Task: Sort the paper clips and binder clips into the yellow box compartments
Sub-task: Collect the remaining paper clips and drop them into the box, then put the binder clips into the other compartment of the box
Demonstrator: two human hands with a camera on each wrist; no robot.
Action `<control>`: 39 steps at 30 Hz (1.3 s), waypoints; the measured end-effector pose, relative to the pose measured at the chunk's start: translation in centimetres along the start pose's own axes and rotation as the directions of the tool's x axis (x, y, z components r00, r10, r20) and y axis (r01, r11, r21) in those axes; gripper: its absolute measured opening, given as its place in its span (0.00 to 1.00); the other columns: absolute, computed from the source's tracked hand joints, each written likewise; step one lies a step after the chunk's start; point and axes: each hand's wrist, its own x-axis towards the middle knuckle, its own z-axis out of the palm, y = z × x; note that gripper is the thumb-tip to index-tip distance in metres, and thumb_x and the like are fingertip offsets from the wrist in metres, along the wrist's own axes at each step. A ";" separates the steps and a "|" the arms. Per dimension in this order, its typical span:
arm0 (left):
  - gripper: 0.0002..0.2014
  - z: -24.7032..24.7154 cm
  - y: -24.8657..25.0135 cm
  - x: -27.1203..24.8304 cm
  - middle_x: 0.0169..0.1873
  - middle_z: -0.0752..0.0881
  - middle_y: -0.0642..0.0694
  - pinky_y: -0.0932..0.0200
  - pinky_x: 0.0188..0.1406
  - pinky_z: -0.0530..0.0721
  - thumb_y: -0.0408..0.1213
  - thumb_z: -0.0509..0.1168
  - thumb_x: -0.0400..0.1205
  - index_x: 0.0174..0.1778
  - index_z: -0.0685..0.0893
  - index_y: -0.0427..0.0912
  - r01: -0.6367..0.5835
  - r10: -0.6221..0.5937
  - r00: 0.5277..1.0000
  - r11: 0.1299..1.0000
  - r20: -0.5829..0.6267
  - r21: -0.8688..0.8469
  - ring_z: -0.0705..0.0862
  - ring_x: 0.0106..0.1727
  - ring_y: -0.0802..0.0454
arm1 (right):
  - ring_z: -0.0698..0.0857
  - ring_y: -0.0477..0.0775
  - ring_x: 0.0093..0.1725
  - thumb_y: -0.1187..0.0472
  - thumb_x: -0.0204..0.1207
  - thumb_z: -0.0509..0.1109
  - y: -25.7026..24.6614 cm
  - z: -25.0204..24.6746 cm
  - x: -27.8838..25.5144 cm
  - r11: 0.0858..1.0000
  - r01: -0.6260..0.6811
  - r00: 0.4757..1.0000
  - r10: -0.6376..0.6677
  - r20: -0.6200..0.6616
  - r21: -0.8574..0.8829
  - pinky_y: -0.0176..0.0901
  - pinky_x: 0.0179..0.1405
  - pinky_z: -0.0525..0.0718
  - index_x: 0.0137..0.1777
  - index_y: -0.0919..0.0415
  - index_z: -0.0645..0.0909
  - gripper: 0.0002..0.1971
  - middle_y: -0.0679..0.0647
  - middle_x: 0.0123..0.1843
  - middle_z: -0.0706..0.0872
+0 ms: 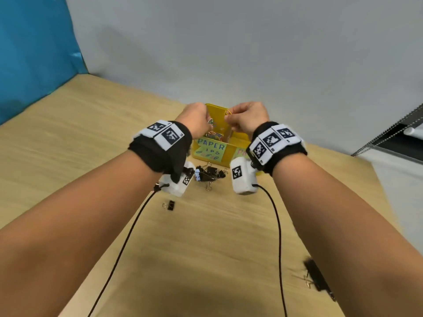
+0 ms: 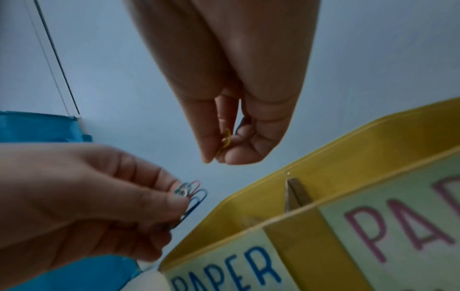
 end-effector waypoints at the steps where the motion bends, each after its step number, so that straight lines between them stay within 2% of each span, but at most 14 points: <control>1: 0.11 0.5 -0.1 0.6 0.50 0.84 0.37 0.54 0.52 0.77 0.36 0.67 0.79 0.52 0.83 0.33 0.001 -0.001 1.000 1.000 -0.009 0.007 0.82 0.54 0.41 | 0.77 0.49 0.24 0.69 0.70 0.75 0.2 0.6 0.6 0.999 -0.030 0.999 0.030 -0.012 0.016 0.42 0.32 0.83 0.29 0.56 0.79 0.12 0.53 0.27 0.81; 5: 0.13 1.8 -0.6 1.9 0.55 0.87 0.37 0.48 0.62 0.80 0.41 0.64 0.81 0.54 0.86 0.38 -0.009 0.010 0.999 1.000 -0.047 0.012 0.83 0.58 0.39 | 0.79 0.50 0.27 0.67 0.76 0.70 0.5 2.3 1.5 0.997 -0.065 0.998 0.066 -0.017 0.031 0.41 0.33 0.84 0.42 0.65 0.85 0.03 0.54 0.29 0.81; 7: 0.16 1.9 -1.0 1.6 0.59 0.84 0.40 0.45 0.66 0.73 0.47 0.59 0.82 0.54 0.87 0.41 -0.030 0.033 0.999 0.992 -0.024 0.120 0.77 0.64 0.39 | 0.85 0.53 0.39 0.65 0.76 0.70 0.6 2.5 1.4 0.999 -0.036 0.999 0.034 -0.034 -0.038 0.47 0.47 0.87 0.53 0.66 0.87 0.09 0.56 0.40 0.89; 10: 0.19 1.2 -2.0 0.5 0.68 0.75 0.40 0.42 0.71 0.65 0.50 0.56 0.83 0.64 0.83 0.46 -0.054 0.057 0.998 0.985 -0.017 0.166 0.67 0.72 0.40 | 0.85 0.51 0.61 0.62 0.77 0.68 0.5 2.1 -0.2 0.977 0.091 0.987 -0.114 -0.111 -0.193 0.38 0.64 0.78 0.60 0.59 0.85 0.13 0.54 0.61 0.88; 13: 0.17 0.7 -4.3 -1.4 0.68 0.74 0.40 0.43 0.73 0.68 0.45 0.61 0.81 0.66 0.79 0.49 -0.033 0.039 0.998 0.994 -0.052 0.100 0.69 0.71 0.41 | 0.83 0.48 0.57 0.62 0.78 0.66 0.5 2.1 -3.0 0.915 0.304 0.940 -0.334 -0.074 -0.264 0.37 0.61 0.80 0.60 0.57 0.84 0.13 0.52 0.59 0.86; 15: 0.14 1.3 -5.9 -2.9 0.63 0.76 0.42 0.46 0.71 0.73 0.37 0.65 0.78 0.60 0.80 0.47 -0.010 0.010 1.000 1.000 -0.008 0.023 0.74 0.67 0.43 | 0.80 0.46 0.51 0.60 0.78 0.66 1.5 2.6 -4.9 0.823 0.440 0.895 -0.434 0.103 -0.359 0.36 0.55 0.80 0.59 0.56 0.84 0.11 0.49 0.54 0.83; 18: 0.16 3.4 -7.0 -4.6 0.57 0.75 0.45 0.49 0.70 0.75 0.31 0.69 0.73 0.56 0.81 0.46 -0.082 0.076 0.989 0.996 0.124 0.042 0.75 0.66 0.43 | 0.82 0.52 0.52 0.54 0.77 0.67 4.4 3.5 -6.5 0.663 0.490 0.871 -0.386 0.303 -0.566 0.45 0.55 0.83 0.59 0.54 0.84 0.13 0.53 0.53 0.83; 21: 0.31 5.5 -6.8 -4.7 0.70 0.70 0.42 0.46 0.75 0.70 0.35 0.72 0.71 0.72 0.72 0.46 -0.160 0.110 0.928 0.980 0.355 0.115 0.68 0.73 0.42 | 0.77 0.59 0.66 0.44 0.72 0.69 7.8 4.2 -6.8 0.597 0.359 0.927 -0.143 0.346 -0.717 0.52 0.65 0.79 0.71 0.50 0.75 0.27 0.56 0.65 0.78; 23: 0.40 6.5 -6.4 -4.2 0.77 0.63 0.41 0.45 0.78 0.66 0.39 0.73 0.71 0.79 0.62 0.50 -0.211 0.078 0.876 0.949 0.475 0.233 0.62 0.77 0.40 | 0.68 0.64 0.75 0.40 0.71 0.69 9.4 4.6 -6.7 0.598 0.295 0.934 -0.014 0.358 -0.745 0.59 0.74 0.72 0.78 0.50 0.64 0.37 0.59 0.74 0.72; 25: 0.39 7.2 -6.2 -3.5 0.78 0.63 0.41 0.45 0.78 0.64 0.44 0.71 0.73 0.79 0.60 0.52 -0.252 0.069 0.865 0.916 0.496 0.312 0.62 0.78 0.39 | 0.63 0.65 0.79 0.42 0.72 0.68 10.2 4.9 -6.4 0.619 0.256 0.943 0.009 0.333 -0.742 0.59 0.77 0.67 0.80 0.53 0.61 0.38 0.59 0.77 0.69; 28: 0.29 7.7 -5.7 -3.2 0.76 0.68 0.37 0.44 0.78 0.66 0.39 0.67 0.77 0.76 0.69 0.50 -0.256 0.110 0.892 0.922 0.439 0.289 0.68 0.75 0.37 | 0.71 0.63 0.73 0.50 0.73 0.71 10.6 5.1 -6.0 0.663 0.248 0.955 -0.048 0.291 -0.706 0.53 0.76 0.70 0.74 0.57 0.72 0.30 0.60 0.71 0.77; 33: 0.17 8.1 -5.6 -4.1 0.61 0.83 0.38 0.51 0.67 0.77 0.31 0.62 0.80 0.65 0.81 0.41 -0.166 0.091 0.942 0.963 0.322 0.214 0.79 0.65 0.41 | 0.82 0.59 0.60 0.68 0.75 0.68 10.4 4.5 -6.6 0.803 0.194 0.970 -0.073 0.231 -0.564 0.42 0.59 0.78 0.62 0.61 0.81 0.16 0.61 0.59 0.85; 36: 0.18 8.0 -5.9 -5.0 0.60 0.85 0.38 0.55 0.62 0.76 0.30 0.62 0.79 0.65 0.82 0.41 -0.111 0.068 0.946 0.987 0.318 0.120 0.81 0.63 0.43 | 0.81 0.61 0.63 0.72 0.74 0.63 10.5 4.5 -7.4 0.852 0.187 0.970 -0.082 0.229 -0.489 0.46 0.64 0.78 0.67 0.59 0.76 0.22 0.62 0.62 0.84; 39: 0.18 7.7 -6.1 -6.1 0.60 0.86 0.40 0.62 0.57 0.74 0.30 0.62 0.79 0.65 0.82 0.41 -0.091 0.071 0.947 0.995 0.314 0.049 0.82 0.62 0.45 | 0.73 0.64 0.70 0.65 0.70 0.67 10.4 4.6 -8.4 0.869 0.157 0.946 0.004 0.323 -0.469 0.52 0.71 0.74 0.78 0.49 0.64 0.34 0.62 0.68 0.75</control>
